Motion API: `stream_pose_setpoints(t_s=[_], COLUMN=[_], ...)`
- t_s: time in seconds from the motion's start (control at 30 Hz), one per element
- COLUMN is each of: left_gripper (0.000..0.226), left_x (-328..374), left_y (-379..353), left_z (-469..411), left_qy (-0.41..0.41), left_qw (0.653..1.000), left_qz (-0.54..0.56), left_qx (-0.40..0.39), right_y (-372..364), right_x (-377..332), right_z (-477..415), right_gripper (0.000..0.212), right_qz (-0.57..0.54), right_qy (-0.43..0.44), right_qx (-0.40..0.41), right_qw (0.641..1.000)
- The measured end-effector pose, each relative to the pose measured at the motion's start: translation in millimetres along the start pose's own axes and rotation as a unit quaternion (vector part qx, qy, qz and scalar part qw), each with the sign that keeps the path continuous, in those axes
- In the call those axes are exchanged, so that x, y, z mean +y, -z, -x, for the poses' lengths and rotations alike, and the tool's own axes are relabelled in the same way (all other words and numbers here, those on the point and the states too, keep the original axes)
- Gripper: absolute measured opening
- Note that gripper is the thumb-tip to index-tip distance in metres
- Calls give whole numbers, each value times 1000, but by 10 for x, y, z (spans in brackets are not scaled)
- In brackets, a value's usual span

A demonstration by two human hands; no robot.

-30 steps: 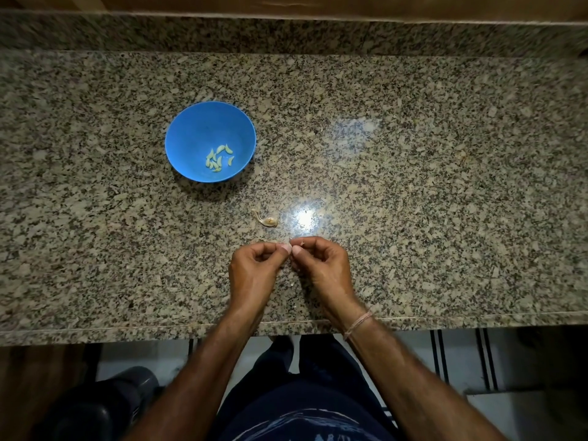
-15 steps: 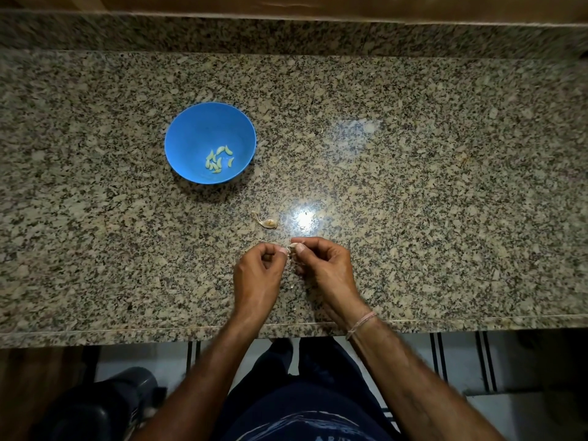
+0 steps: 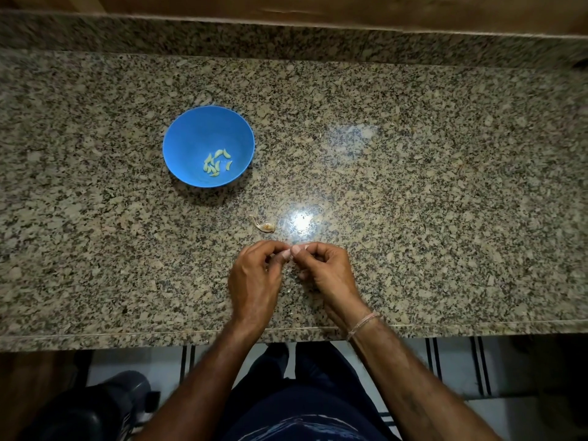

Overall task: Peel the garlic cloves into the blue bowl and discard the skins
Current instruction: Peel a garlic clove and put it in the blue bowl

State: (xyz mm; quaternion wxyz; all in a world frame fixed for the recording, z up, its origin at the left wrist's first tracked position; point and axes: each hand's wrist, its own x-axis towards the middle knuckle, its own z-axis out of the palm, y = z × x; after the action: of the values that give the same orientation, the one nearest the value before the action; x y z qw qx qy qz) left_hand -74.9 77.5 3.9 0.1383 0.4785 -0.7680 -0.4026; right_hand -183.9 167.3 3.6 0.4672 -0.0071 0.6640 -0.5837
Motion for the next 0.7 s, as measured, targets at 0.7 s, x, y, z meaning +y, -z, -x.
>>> stream_pose_setpoints(t_s=[0.7], left_gripper=[14], left_x=[-391], left_y=[268], left_z=[-196], left_qy=[98], left_qw=[994], left_qz=[17], left_qx=[46], right_y=[47], right_x=[153], right_z=[-132], right_gripper=[38], right_qz=[401], right_qy=[293], right_qx=[50], right_qw=[867])
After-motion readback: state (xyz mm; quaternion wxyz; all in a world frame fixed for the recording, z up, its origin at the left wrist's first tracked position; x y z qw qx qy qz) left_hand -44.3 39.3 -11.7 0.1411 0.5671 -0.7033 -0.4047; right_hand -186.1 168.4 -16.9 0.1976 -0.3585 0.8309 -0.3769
